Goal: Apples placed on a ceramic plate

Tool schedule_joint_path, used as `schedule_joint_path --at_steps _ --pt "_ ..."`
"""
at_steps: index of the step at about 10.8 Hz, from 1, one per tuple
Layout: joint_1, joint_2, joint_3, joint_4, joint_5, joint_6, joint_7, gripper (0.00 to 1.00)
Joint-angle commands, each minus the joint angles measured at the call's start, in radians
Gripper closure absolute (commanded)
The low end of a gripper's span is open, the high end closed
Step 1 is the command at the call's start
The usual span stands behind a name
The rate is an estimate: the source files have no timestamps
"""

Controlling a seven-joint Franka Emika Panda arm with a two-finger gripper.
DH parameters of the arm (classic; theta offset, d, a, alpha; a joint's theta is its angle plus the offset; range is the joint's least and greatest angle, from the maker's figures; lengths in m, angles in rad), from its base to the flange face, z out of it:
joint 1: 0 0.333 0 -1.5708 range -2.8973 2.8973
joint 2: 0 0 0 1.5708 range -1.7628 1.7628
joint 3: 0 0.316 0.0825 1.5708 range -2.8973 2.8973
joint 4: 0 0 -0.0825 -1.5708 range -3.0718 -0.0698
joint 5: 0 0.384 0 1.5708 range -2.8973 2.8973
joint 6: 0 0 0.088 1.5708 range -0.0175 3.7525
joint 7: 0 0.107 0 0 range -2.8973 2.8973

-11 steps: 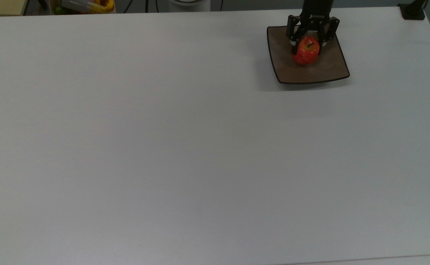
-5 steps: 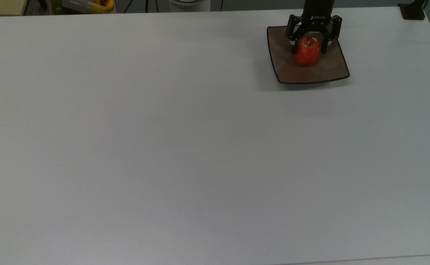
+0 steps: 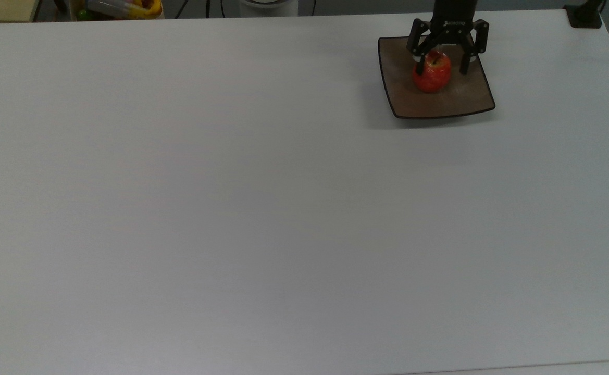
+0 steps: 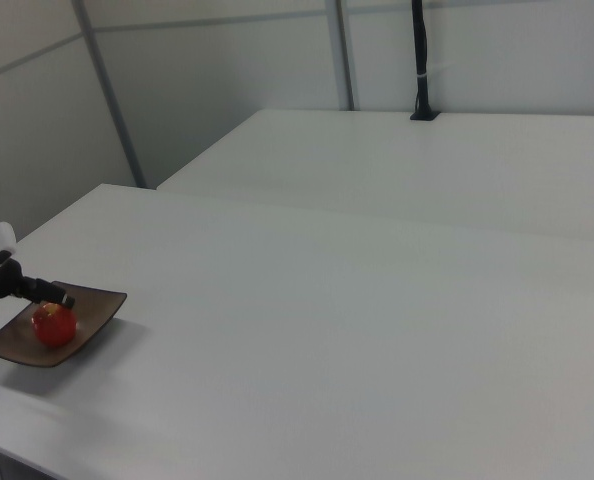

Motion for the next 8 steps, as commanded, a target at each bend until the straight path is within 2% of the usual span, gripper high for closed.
schedule_joint_path --at_steps 1,3,6,8 --pt "-0.006 -0.052 0.001 0.074 0.06 -0.075 0.011 0.0" --pt "-0.004 -0.057 0.001 0.207 0.23 -0.218 -0.037 0.0" --pt "-0.03 -0.068 0.0 0.48 0.543 -0.526 -0.208 0.0" --pt "-0.055 -0.095 -0.038 0.62 0.688 -0.741 -0.3 0.0"
